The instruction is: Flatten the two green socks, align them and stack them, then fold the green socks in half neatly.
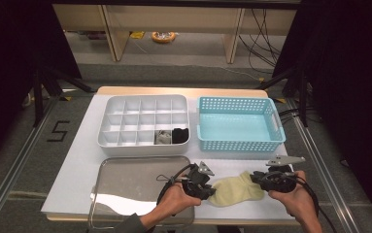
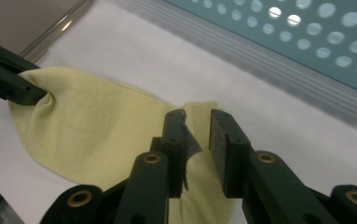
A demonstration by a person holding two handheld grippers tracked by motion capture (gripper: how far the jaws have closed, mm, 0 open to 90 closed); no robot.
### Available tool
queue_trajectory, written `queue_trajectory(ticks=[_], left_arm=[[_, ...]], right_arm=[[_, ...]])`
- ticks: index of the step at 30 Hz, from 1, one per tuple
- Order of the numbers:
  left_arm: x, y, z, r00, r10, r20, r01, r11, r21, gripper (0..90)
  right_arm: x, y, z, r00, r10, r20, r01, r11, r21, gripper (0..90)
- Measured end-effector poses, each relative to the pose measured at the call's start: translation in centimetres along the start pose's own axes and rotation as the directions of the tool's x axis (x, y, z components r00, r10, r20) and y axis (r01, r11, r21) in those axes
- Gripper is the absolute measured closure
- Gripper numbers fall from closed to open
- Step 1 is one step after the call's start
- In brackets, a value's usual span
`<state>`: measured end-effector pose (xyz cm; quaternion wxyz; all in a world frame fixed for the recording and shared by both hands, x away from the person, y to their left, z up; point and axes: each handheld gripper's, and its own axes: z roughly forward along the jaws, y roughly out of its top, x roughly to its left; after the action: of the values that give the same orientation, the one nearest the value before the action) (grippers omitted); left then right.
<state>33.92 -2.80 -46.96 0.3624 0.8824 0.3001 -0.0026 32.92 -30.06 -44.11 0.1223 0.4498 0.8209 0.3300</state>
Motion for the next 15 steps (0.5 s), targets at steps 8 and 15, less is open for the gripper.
queue_trajectory(ticks=[8,15], left_arm=[[0.5,0.1,-1.1,0.9987,0.044,-0.025,-0.043,0.9985,0.033,81.9],[0.8,0.1,-1.2,0.9987,0.046,-0.021,-0.045,0.9977,0.051,81.6]], right_arm=[[0.4,0.0,0.9,0.9990,-0.036,-0.026,0.037,0.999,0.027,74.7],[1.2,0.1,1.2,0.9986,0.000,-0.053,0.002,0.999,0.035,74.2]])
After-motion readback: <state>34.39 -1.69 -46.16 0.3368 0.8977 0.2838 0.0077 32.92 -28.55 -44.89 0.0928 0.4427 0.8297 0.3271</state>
